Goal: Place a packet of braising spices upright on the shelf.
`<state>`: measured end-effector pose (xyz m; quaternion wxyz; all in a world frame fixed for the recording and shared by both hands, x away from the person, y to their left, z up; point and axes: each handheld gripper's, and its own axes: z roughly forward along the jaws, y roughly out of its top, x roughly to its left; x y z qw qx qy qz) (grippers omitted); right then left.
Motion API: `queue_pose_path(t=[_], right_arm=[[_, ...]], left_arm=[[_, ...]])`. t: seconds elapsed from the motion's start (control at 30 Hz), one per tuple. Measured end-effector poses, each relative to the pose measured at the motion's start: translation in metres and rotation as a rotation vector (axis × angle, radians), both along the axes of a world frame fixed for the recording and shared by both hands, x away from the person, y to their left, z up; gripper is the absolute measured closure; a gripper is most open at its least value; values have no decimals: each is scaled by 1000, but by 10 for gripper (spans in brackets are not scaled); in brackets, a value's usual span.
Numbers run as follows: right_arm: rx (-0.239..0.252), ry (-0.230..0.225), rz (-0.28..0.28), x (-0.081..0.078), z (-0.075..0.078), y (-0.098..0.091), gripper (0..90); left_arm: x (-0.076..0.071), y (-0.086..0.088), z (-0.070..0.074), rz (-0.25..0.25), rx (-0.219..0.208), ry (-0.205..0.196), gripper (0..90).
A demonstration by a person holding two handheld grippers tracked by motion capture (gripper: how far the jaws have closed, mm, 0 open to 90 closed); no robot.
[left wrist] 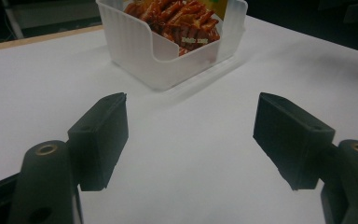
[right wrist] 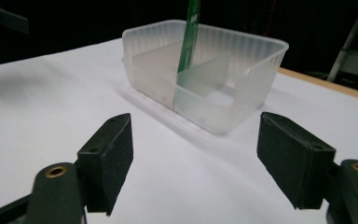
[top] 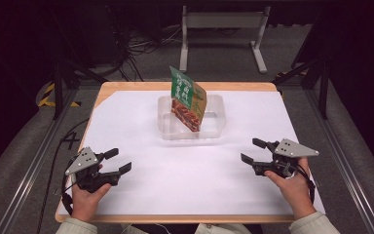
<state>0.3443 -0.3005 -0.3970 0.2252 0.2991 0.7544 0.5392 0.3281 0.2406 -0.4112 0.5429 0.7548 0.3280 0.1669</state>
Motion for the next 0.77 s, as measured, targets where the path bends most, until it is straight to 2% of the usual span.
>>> queue_pose_path(t=[0.17, 0.3, 0.4, 0.5, 0.77], right_arm=[[-11, 22, -16, 0, -16, -2, 272], [-7, 34, -44, 1, -27, -3, 273], [2, 51, -45, 2, -33, -3, 273], [-5, 56, -46, 2, -36, -2, 273], [-21, 54, -42, 2, -36, -1, 270]], left_arm=[[2, 0, -2, -5, 8, 8, 271], [3, -1, -3, -6, 6, 15, 272], [3, 0, -4, 7, 10, 18, 271], [4, 1, -5, 21, 1, 22, 268], [5, 1, -6, 19, 12, 20, 269]])
